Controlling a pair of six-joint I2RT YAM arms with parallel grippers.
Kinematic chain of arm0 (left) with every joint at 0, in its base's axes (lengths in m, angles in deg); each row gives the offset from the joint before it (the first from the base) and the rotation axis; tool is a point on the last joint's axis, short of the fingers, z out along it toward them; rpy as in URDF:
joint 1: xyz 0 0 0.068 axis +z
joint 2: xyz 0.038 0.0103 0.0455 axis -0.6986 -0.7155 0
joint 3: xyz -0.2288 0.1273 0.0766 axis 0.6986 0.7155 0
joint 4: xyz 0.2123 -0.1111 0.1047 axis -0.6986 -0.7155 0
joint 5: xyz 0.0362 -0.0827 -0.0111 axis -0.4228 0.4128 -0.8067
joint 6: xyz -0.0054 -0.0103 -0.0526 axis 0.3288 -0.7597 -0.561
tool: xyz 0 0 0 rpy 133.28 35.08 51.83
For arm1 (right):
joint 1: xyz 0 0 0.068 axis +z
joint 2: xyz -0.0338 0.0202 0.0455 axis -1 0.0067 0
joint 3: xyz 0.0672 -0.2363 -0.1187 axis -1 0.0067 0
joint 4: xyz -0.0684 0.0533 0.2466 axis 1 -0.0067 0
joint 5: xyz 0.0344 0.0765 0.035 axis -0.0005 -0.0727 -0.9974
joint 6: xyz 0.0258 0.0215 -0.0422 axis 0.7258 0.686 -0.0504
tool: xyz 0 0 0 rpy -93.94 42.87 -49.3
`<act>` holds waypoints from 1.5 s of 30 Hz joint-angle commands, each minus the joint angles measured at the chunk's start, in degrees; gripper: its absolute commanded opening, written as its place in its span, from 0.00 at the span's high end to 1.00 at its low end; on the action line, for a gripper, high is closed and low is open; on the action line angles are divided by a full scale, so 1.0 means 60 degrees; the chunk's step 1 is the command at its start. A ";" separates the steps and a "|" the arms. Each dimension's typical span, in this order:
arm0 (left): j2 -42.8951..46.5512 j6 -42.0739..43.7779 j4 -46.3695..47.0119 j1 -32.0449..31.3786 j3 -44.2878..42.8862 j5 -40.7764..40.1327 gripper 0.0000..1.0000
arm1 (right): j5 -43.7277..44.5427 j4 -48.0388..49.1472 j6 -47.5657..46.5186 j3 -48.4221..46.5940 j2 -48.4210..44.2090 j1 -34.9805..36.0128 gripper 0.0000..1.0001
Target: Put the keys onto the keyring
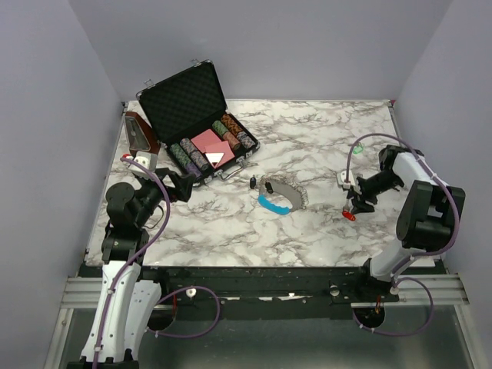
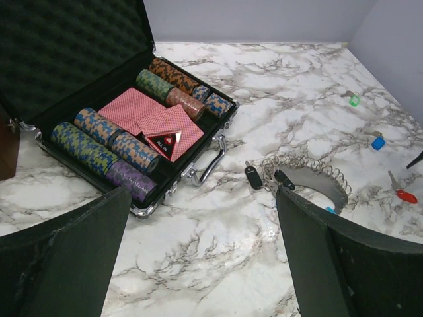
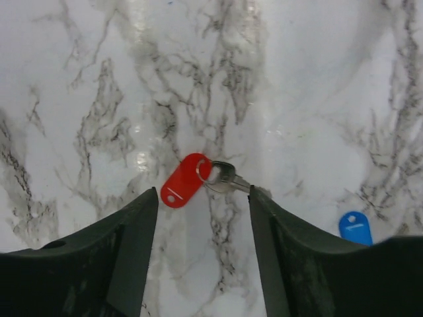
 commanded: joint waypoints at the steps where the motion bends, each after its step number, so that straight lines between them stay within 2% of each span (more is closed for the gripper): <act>1: -0.0062 0.0017 0.0090 0.0014 -0.0332 0.0365 0.01 | 0.0494 0.0403 -0.1447 0.0977 -0.0403 0.0023 0.39; 3: -0.0092 0.0003 0.0091 0.0000 -0.0347 0.0394 0.01 | 0.0436 0.0639 -0.1475 0.1125 -0.0404 0.0023 0.47; 7: -0.0092 0.0002 0.0091 0.0000 -0.0318 0.0424 0.01 | 0.0436 0.1005 -0.1534 0.1243 -0.0316 0.0009 0.51; 22: -0.0136 -0.0012 0.0134 0.0000 -0.0318 0.0541 0.01 | 0.0684 0.1548 -0.1549 0.1419 0.0065 0.0462 0.53; 40: -0.0180 -0.0027 0.0135 0.0000 -0.0318 0.0600 0.01 | 0.1095 0.1768 -0.1476 0.1550 0.0431 0.0595 0.60; 45: -0.0194 -0.0027 0.0164 0.0014 -0.0303 0.0629 0.01 | 0.1022 0.1768 -0.1359 0.1477 0.0446 0.0638 0.65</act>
